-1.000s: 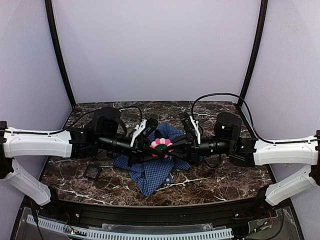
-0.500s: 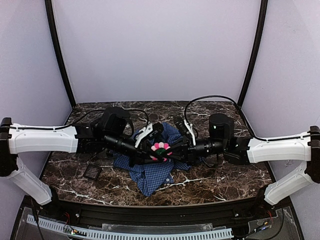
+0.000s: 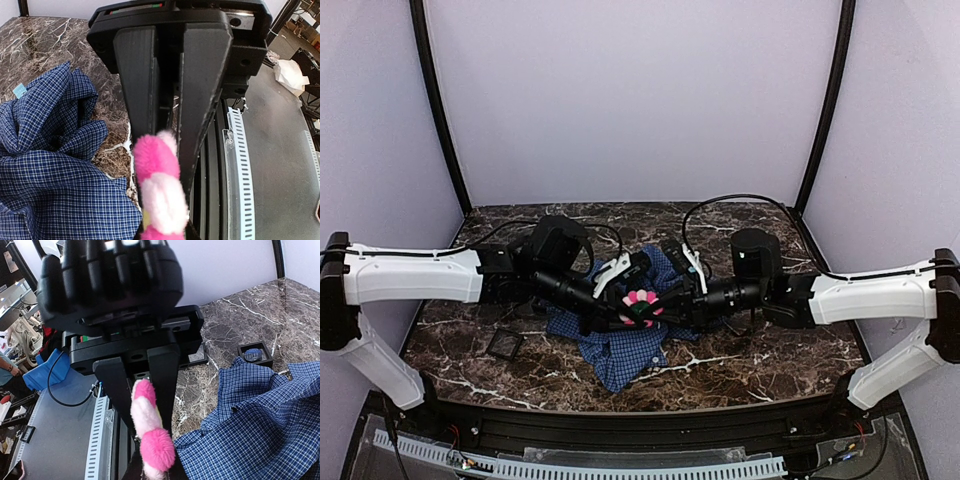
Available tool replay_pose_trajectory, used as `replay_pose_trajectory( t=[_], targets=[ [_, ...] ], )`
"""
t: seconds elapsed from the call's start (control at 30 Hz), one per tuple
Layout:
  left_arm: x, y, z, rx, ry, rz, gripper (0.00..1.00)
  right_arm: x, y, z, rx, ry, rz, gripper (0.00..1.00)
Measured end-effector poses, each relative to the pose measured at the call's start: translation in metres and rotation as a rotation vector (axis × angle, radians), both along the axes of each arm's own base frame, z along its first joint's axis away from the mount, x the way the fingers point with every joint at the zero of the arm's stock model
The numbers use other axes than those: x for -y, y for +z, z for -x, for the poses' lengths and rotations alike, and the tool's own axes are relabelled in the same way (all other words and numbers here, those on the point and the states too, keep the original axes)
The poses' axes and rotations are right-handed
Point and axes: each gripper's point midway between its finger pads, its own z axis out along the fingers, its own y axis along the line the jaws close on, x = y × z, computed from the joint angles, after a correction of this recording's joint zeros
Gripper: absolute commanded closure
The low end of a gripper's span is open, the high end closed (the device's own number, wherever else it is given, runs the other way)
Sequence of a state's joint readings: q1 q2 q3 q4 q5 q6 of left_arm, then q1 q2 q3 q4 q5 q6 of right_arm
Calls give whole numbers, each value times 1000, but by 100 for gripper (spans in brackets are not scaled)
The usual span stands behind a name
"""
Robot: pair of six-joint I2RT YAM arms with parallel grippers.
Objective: Remove the brooch from the garment
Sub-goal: Close the brooch.
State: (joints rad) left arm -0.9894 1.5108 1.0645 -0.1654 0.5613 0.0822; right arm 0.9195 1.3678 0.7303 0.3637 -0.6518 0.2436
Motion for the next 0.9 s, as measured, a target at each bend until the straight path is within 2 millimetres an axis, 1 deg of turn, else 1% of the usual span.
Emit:
replay_pose_trajectory(
  t=[0.2, 0.27, 0.4, 0.43, 0.47, 0.5, 0.53, 0.57, 0.6, 0.63, 0.67, 0.77, 0.8, 0.87, 0.9],
  targets=[
    [1, -6, -2, -15, -2, -32, 99, 0, -6, -1, -14, -3, 20, 100],
    [1, -6, -2, -11, -4, -32, 95, 1, -5, -2, -13, -6, 19, 100],
    [3, -2, -6, 14, 0, -13, 78, 4, 1, -4, -1, -36, 11, 100],
    [5, 1, -8, 29, 7, -1, 76, 5, 4, -6, 4, -53, 6, 100],
    [6, 5, -11, 50, 14, 16, 68, 6, 8, -9, 7, -72, -3, 100],
    [7, 10, -13, 73, 20, 39, 65, 7, 12, -11, 10, -87, -15, 100],
    [9, 16, -14, 101, 26, 66, 56, 7, 18, -12, 15, -102, -32, 100],
    [9, 22, -14, 124, 30, 91, 52, 7, 22, -12, 18, -110, -45, 100],
    [9, 28, -12, 150, 31, 119, 44, 8, 26, -13, 23, -122, -60, 100],
    [8, 34, -9, 169, 33, 142, 40, 8, 30, -13, 24, -128, -73, 100],
    [5, 40, -8, 190, 40, 163, 32, 9, 32, -13, 25, -133, -83, 100],
    [-4, 51, -6, 232, 64, 202, 19, 12, 35, -14, 20, -151, -96, 100],
    [-8, 53, -6, 243, 74, 209, 13, 13, 35, -16, 17, -162, -96, 100],
    [-17, 56, -4, 262, 92, 221, 6, 14, 33, -19, 10, -175, -93, 100],
    [-21, 57, -4, 270, 101, 224, 5, 15, 32, -20, 5, -180, -91, 100]
  ],
)
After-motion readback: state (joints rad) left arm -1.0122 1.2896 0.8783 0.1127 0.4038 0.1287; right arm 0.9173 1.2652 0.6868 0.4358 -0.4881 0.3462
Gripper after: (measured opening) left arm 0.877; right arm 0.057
